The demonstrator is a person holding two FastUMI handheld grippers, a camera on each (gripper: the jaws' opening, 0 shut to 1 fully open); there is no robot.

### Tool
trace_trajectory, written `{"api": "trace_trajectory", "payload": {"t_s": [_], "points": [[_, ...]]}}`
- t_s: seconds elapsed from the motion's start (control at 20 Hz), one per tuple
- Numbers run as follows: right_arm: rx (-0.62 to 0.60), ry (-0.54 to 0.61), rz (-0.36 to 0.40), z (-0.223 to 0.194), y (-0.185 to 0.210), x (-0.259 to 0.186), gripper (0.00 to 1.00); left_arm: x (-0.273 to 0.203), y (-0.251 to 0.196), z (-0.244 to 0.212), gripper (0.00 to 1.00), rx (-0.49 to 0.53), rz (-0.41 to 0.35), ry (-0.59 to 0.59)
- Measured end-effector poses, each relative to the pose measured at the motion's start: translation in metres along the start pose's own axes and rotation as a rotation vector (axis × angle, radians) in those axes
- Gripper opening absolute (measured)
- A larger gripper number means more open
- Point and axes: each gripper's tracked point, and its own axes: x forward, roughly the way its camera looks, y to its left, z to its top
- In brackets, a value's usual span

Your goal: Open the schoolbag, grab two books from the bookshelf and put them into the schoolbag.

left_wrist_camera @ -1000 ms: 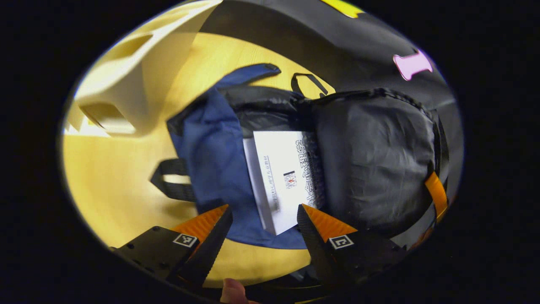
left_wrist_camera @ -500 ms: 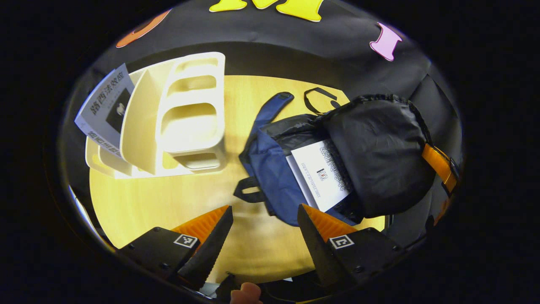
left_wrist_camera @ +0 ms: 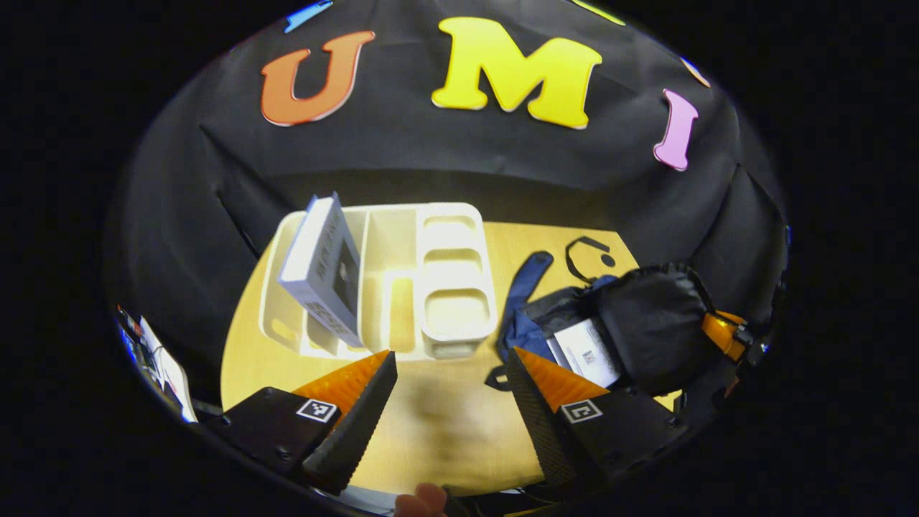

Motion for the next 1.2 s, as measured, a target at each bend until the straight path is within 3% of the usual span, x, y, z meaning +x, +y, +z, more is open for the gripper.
{"api": "trace_trajectory", "payload": {"t_s": [0.15, 0.35, 0.55, 0.8, 1.2], "points": [[0.004, 0.006, 0.000, 0.000, 0.001, 0.001, 0.00, -0.017, 0.027, 0.037, 0.97, -0.004, 0.044, -0.104], [0.008, 0.010, -0.003, 0.001, -0.001, 0.004, 0.00, -0.019, 0.067, 0.062, 0.98, 0.011, 0.087, -0.113], [0.017, 0.011, -0.001, 0.003, 0.000, 0.005, 0.00, -0.004, 0.093, 0.064, 0.98, -0.070, 0.047, -0.018], [0.023, 0.019, -0.007, 0.003, -0.001, 0.006, 0.00, 0.029, 0.127, 0.074, 1.00, 0.024, 0.090, 0.036], [0.023, 0.036, -0.014, 0.000, 0.001, 0.007, 0.00, 0.090, 0.145, 0.062, 0.98, 0.001, 0.084, 0.186]]}}
